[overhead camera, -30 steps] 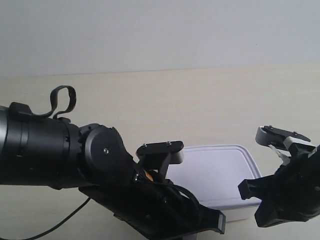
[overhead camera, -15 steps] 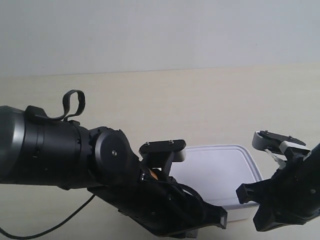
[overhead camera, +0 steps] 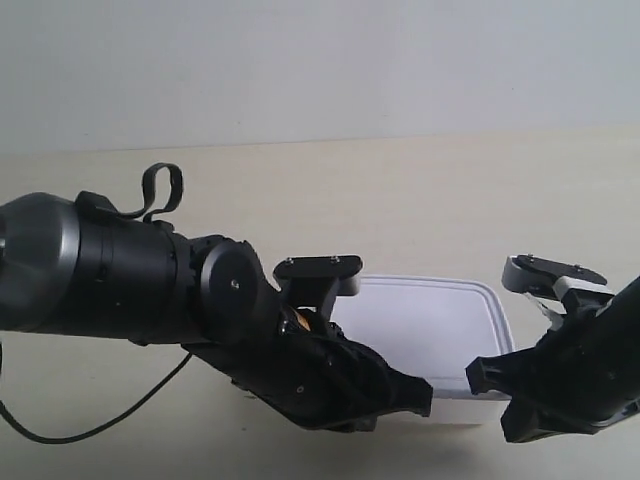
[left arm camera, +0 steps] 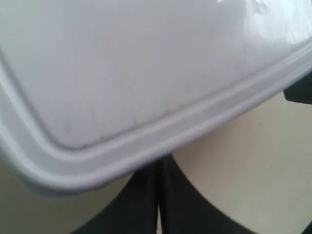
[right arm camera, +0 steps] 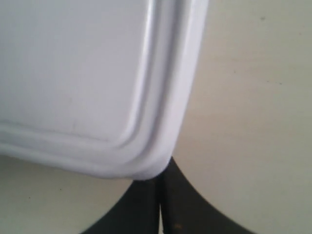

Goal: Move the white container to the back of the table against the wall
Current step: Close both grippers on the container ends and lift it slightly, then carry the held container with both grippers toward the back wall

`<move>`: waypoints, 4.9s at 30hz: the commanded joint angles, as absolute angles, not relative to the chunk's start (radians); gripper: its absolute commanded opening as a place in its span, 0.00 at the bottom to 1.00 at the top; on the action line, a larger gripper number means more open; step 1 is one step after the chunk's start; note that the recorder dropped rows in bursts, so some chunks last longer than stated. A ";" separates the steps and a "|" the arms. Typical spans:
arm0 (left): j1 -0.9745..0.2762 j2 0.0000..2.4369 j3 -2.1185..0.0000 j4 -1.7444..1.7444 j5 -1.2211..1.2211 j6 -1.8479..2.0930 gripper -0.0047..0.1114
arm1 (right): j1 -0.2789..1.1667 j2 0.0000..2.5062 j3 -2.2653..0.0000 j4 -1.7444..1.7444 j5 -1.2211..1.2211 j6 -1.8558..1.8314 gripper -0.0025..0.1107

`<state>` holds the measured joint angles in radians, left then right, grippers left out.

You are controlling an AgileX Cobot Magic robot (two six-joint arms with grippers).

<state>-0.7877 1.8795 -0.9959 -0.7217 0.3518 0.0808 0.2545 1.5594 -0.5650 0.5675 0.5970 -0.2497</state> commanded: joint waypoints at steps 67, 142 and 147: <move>-0.508 2.195 -1.505 -0.120 0.341 -0.147 0.04 | 0.256 2.104 -1.308 0.575 0.498 -0.315 0.02; -0.399 2.418 -1.887 0.340 0.332 -0.448 0.04 | 0.256 2.483 -1.934 0.623 0.477 -0.311 0.02; -0.398 2.418 -1.887 0.348 0.303 -0.448 0.04 | 0.256 2.518 -2.010 0.633 0.498 -0.294 0.02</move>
